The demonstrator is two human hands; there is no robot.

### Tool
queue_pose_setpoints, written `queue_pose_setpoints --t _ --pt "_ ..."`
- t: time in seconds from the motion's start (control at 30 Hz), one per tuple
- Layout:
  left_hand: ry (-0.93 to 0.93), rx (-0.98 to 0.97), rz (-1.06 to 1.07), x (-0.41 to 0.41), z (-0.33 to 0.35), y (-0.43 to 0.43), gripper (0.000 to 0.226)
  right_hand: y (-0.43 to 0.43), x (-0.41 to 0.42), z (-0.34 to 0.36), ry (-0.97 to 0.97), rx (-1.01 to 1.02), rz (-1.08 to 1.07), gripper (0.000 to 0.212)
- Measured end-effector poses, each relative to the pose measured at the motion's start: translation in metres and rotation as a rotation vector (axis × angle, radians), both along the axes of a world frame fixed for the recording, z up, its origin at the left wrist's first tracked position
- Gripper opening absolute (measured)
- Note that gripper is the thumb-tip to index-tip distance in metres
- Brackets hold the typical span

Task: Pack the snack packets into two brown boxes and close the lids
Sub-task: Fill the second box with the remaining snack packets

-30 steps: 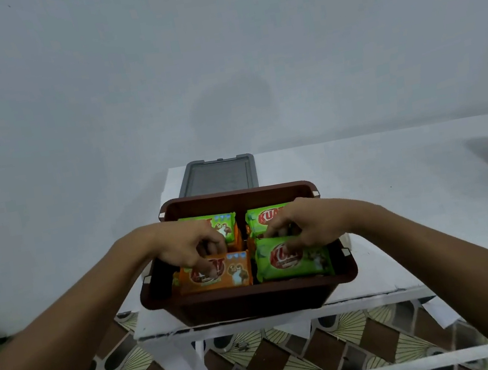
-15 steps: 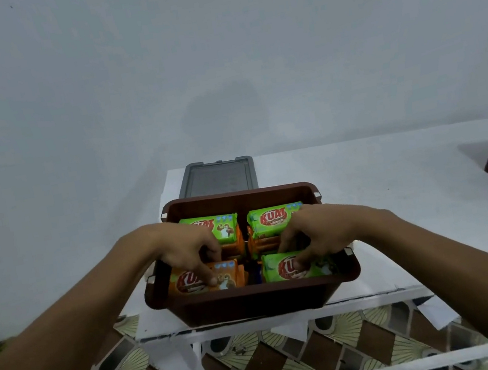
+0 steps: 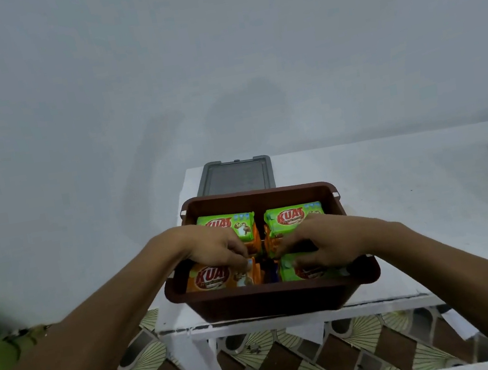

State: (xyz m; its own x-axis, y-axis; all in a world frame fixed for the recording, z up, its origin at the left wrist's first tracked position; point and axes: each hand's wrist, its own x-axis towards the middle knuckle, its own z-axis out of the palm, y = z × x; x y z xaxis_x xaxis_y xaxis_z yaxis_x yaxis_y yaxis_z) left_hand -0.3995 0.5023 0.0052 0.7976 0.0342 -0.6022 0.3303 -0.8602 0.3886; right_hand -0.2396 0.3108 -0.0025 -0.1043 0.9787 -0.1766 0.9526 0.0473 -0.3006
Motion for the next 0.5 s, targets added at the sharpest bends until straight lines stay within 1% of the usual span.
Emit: queue_pose_setpoints --t 0.13,0.23,0.3,0.4,0.43,0.5 --pt "-0.037 0.005 -0.023 0.001 -0.001 0.001 0.035 -0.011 0.005 -0.003 -0.001 0.025 -0.023 0.034" --pt "-0.07 0.028 -0.048 0.003 0.001 0.001 0.038 -0.014 0.003 -0.003 0.011 0.086 -0.05 0.031" --pt "-0.181 0.067 -0.069 0.004 0.003 0.002 0.037 -0.012 0.005 -0.003 0.013 0.167 -0.086 0.027" --pt "-0.417 0.2 -0.069 0.005 0.004 0.008 0.025 -0.008 0.01 0.001 -0.096 0.269 -0.199 0.029" --pt "-0.454 0.272 -0.08 0.005 0.003 0.009 0.023 -0.006 0.011 0.002 -0.138 0.27 -0.227 0.032" --pt "-0.464 0.453 -0.12 0.006 -0.002 0.009 0.026 -0.003 0.013 0.001 -0.219 0.236 -0.251 0.035"
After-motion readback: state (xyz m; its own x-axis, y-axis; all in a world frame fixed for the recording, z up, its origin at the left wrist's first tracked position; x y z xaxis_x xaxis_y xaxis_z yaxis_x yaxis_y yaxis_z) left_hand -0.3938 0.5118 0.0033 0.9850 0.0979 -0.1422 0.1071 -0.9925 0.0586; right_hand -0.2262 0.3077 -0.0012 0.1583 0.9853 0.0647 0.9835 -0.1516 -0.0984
